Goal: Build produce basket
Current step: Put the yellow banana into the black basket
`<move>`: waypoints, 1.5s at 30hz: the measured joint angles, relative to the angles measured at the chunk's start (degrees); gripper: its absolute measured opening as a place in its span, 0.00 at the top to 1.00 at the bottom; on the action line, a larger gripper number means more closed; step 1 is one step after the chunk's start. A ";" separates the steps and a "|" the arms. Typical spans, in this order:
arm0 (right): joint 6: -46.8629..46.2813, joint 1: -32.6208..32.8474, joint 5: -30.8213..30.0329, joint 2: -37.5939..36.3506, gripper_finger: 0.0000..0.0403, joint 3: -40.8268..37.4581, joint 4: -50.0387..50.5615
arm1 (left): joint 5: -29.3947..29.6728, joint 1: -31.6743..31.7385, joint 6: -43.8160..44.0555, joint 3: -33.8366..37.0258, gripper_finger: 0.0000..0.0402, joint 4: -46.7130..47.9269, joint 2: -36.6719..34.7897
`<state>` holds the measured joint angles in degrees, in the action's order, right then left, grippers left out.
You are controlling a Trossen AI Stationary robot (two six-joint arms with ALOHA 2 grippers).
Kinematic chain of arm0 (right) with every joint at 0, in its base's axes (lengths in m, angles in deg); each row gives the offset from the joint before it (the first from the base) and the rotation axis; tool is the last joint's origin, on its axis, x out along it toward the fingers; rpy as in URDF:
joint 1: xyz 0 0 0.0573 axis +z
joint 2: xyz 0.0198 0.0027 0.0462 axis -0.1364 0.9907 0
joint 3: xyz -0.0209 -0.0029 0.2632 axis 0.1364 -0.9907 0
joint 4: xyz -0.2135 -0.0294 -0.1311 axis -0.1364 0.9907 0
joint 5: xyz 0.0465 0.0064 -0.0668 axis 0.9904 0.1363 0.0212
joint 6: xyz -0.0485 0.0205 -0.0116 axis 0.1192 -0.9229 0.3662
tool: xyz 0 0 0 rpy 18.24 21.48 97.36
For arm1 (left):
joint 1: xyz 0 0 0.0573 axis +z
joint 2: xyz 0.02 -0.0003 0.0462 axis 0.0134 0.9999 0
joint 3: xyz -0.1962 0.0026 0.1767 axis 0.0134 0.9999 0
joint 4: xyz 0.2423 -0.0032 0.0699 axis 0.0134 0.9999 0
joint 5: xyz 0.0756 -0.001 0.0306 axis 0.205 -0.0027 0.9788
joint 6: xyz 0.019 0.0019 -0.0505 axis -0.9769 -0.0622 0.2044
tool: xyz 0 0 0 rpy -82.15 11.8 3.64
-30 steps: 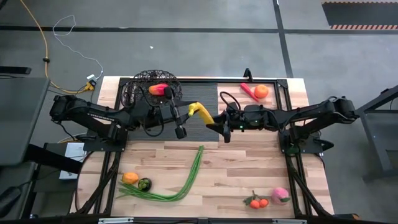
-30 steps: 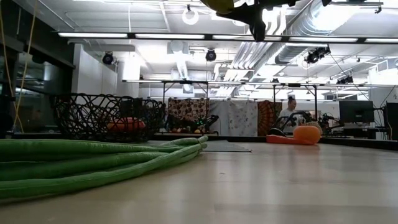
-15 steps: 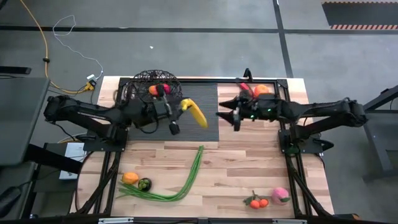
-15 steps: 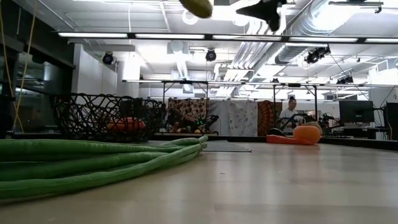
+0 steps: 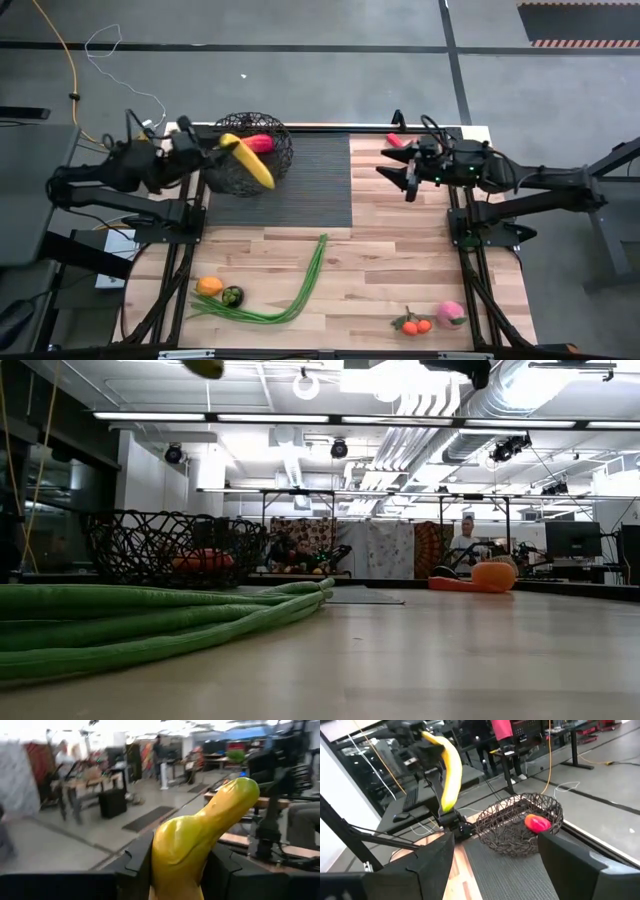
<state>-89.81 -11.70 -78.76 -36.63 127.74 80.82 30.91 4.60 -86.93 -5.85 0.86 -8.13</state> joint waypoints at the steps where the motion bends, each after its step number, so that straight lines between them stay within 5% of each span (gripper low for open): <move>1: 0.17 0.00 0.01 -0.26 0.31 0.00 -0.06 | 0.80 0.00 1.47 0.00 0.73 1.65 -0.86; 8: 0.99 0.02 0.03 -0.42 0.31 0.00 -0.97 | 0.04 0.00 3.30 0.02 0.73 3.64 -1.21; 17: 2.92 0.02 8.58 -0.40 0.31 0.00 -1.67 | -18.06 0.00 11.87 0.04 0.73 3.64 -0.23; 28: 4.95 0.04 10.38 -0.38 0.35 -0.02 -1.82 | -19.83 0.00 16.35 0.04 0.72 3.64 -0.23; 33: 8.08 1.01 11.60 -0.38 0.52 -0.02 -1.82 | -19.79 0.00 17.22 0.04 0.72 3.64 -0.23; 39: 9.29 2.03 13.02 -0.38 0.95 -0.02 -1.31 | -19.63 0.00 17.22 0.04 0.72 3.64 -0.23; 45: 7.56 2.03 13.76 -0.38 0.97 -0.07 0.12 | -18.45 0.00 16.32 0.04 0.72 3.54 1.25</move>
<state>-82.25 -9.66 -65.00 -37.01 127.68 80.94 12.46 4.60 -70.61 -5.81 4.41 -6.88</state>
